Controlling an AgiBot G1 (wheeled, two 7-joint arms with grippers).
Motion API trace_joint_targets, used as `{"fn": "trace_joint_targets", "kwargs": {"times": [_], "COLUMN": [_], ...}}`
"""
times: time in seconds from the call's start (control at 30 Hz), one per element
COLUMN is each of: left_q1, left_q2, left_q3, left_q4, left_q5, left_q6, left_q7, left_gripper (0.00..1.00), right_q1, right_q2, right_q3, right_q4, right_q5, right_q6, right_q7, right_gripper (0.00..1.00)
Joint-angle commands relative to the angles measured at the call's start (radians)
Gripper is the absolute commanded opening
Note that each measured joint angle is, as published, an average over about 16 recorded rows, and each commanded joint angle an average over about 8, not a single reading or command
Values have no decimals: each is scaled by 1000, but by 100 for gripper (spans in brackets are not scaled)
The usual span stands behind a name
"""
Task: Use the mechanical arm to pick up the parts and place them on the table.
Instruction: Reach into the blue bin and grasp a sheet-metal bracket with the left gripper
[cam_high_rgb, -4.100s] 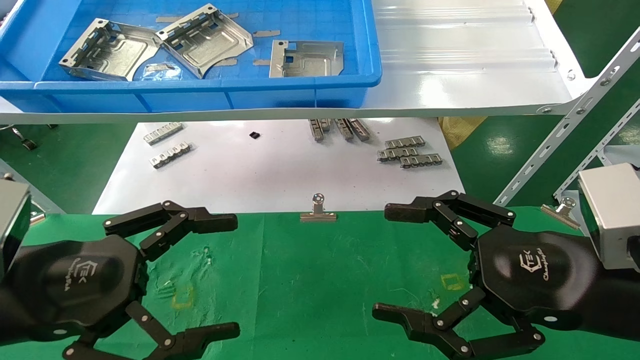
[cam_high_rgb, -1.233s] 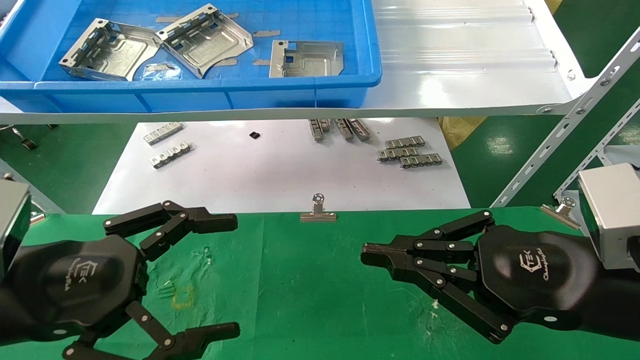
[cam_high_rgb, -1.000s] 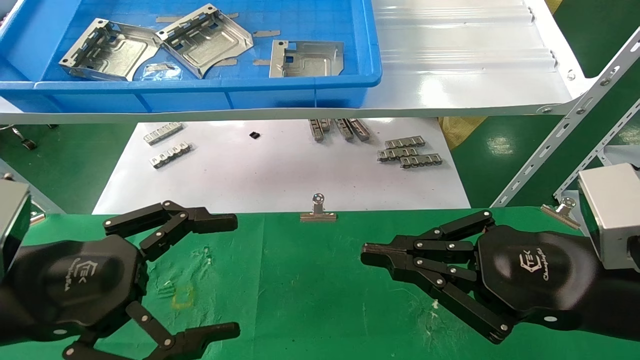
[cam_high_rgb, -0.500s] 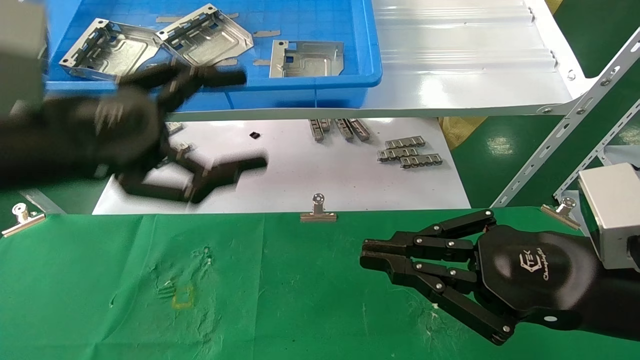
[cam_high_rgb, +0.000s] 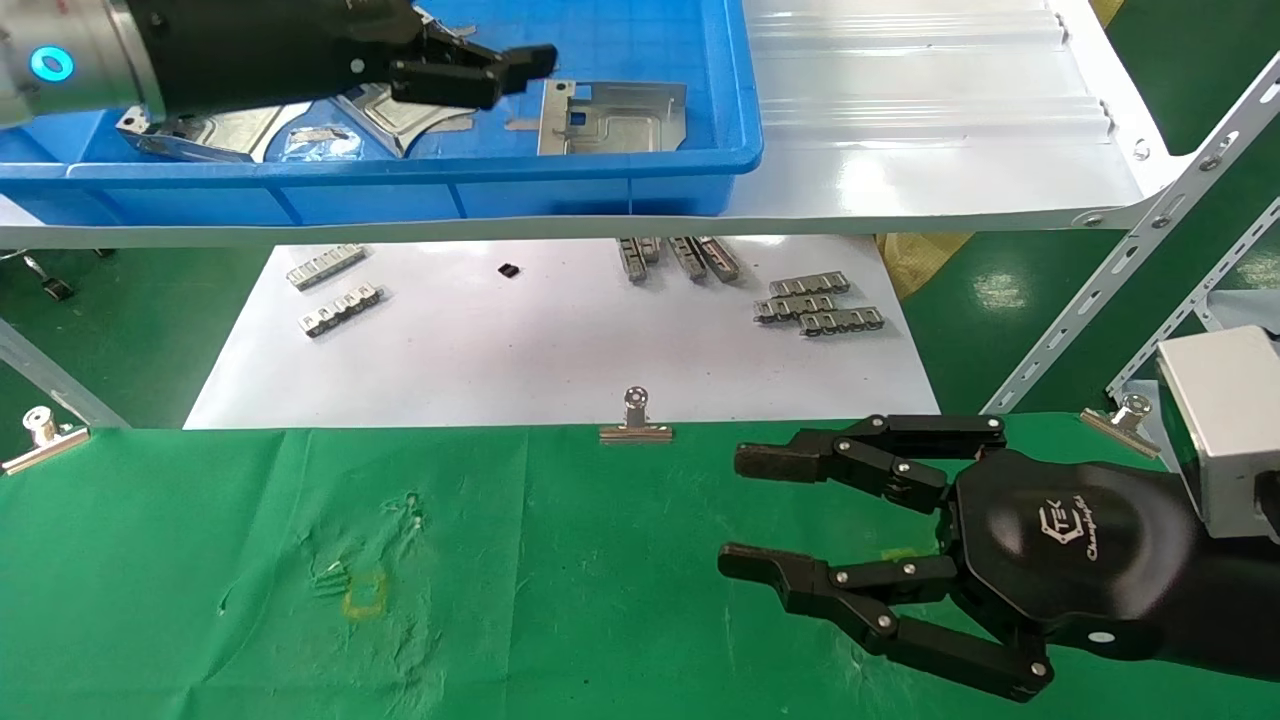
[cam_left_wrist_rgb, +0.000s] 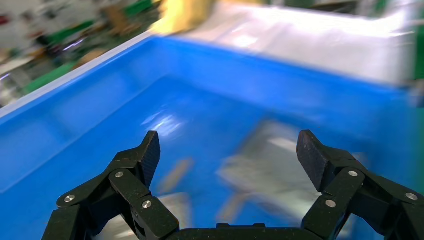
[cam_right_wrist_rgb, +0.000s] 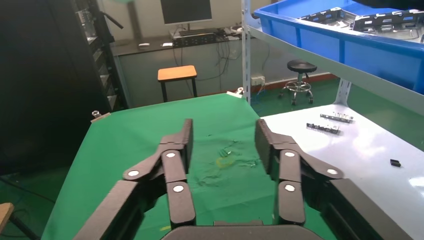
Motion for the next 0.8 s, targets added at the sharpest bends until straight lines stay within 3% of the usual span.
{"fn": "trace_joint_targets", "kwargs": {"times": [0.03, 0.17, 0.23, 0.43, 0.8], "left_q1": [-40, -80, -95, -130, -165], "left_q2": [34, 73, 87, 112, 110], "left_q3": [9, 21, 28, 56, 88], "left_q4": [92, 194, 230, 305, 356], "left_q5": [29, 61, 74, 119, 166], "left_q6": [-59, -180, -224, -284, -274], "left_q7": [24, 38, 40, 28, 4], "left_gripper": [67, 17, 2, 0, 0], "right_q1": [0, 0, 0, 0, 0], "right_q2": [0, 0, 0, 0, 0], "right_q3": [0, 0, 0, 0, 0], "right_q4": [0, 0, 0, 0, 0], "right_q5": [0, 0, 0, 0, 0], "right_q6": [0, 0, 0, 0, 0], "right_q7": [0, 0, 0, 0, 0], "right_gripper": [100, 100, 100, 100, 100]}}
